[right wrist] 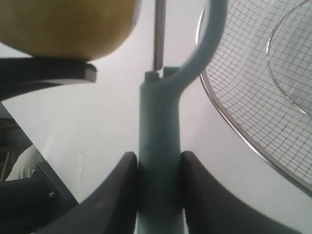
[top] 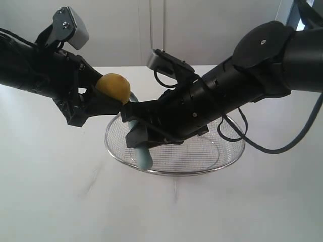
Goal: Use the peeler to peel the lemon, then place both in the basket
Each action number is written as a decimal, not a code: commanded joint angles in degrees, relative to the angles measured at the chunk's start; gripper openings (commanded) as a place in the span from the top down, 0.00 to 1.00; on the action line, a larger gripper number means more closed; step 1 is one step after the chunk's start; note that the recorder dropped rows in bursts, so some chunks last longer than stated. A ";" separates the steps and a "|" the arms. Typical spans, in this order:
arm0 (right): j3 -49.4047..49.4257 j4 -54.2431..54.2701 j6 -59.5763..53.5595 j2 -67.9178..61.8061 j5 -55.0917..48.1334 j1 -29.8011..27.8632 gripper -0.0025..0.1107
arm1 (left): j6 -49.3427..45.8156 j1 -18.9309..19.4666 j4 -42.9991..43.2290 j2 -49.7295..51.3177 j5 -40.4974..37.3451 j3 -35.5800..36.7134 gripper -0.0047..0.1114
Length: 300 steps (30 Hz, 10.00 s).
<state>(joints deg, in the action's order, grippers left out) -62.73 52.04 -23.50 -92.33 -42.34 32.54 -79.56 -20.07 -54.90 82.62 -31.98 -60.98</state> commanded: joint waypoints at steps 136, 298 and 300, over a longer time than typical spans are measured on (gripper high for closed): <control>0.22 -9.37 9.36 5.45 8.66 0.13 0.98 | 1.55 -0.07 -1.23 -1.67 0.81 0.39 0.96; 3.58 -44.33 -0.90 -11.08 18.59 -6.28 0.98 | 1.81 -0.07 -1.61 -1.25 -2.31 0.39 0.96; 3.58 -44.33 -2.13 -11.85 19.35 -6.28 0.98 | 1.81 -0.07 -1.61 -1.25 -2.21 0.39 0.96</control>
<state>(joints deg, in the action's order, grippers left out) -59.38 8.09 -23.47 -103.51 -24.23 26.61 -78.06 -20.07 -54.45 81.62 -33.44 -60.98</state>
